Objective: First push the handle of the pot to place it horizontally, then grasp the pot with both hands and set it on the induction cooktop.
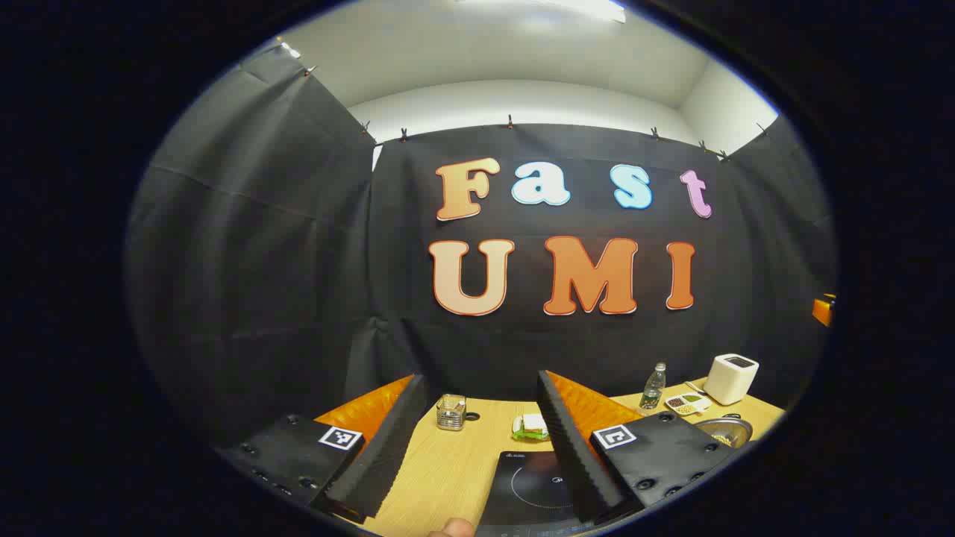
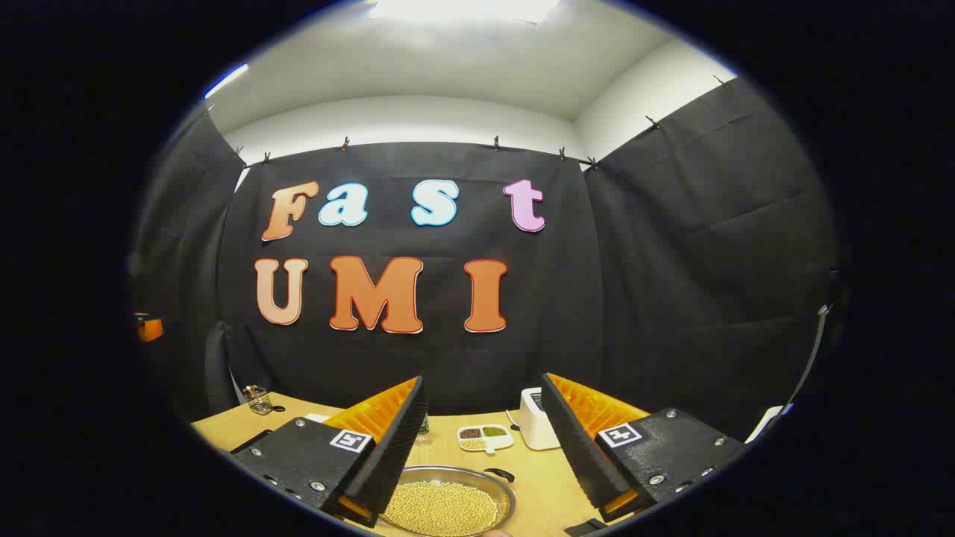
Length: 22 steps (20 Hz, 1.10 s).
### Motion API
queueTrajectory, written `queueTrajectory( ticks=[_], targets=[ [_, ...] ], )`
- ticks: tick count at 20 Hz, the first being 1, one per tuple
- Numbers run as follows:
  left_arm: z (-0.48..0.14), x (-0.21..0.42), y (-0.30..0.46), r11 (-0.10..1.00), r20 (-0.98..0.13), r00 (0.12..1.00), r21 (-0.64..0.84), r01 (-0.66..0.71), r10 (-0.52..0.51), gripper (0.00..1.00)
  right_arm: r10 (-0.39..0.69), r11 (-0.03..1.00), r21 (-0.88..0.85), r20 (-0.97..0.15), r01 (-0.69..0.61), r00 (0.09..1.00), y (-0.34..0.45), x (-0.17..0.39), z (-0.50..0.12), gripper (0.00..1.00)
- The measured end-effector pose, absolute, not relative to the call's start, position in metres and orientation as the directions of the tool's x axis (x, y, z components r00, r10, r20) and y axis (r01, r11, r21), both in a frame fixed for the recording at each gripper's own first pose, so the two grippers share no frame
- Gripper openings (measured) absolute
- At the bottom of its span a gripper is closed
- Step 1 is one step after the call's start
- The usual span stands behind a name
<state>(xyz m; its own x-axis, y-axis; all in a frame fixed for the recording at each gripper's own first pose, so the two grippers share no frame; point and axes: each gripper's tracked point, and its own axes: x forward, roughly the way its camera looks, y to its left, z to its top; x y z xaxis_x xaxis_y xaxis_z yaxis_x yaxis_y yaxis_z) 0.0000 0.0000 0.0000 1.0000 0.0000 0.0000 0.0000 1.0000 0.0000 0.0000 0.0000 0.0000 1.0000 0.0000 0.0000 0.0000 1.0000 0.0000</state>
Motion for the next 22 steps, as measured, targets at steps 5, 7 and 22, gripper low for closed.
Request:
queueTrajectory(
  ticks=[5,7,22],
  targets=[
    [0.0,-0.002,-0.003,1.0,0.001,1.0,0.007,0.017,-0.017,0.97,0.011,1.0,0.011,0.001,-0.011,1.0,0.001,-0.001,0.004,0.95],
    [0.003,-0.002,-0.006,0.999,0.002,0.999,-0.004,0.036,-0.036,0.97,0.013,1.0,0.026,-0.001,-0.013,1.0,0.001,0.0,0.004,0.95],
    [0.001,-0.003,-0.013,0.999,0.004,0.999,0.008,0.042,-0.042,0.97,0.009,1.0,0.013,-0.034,-0.008,0.999,-0.005,0.003,-0.011,0.77]
  ],
)
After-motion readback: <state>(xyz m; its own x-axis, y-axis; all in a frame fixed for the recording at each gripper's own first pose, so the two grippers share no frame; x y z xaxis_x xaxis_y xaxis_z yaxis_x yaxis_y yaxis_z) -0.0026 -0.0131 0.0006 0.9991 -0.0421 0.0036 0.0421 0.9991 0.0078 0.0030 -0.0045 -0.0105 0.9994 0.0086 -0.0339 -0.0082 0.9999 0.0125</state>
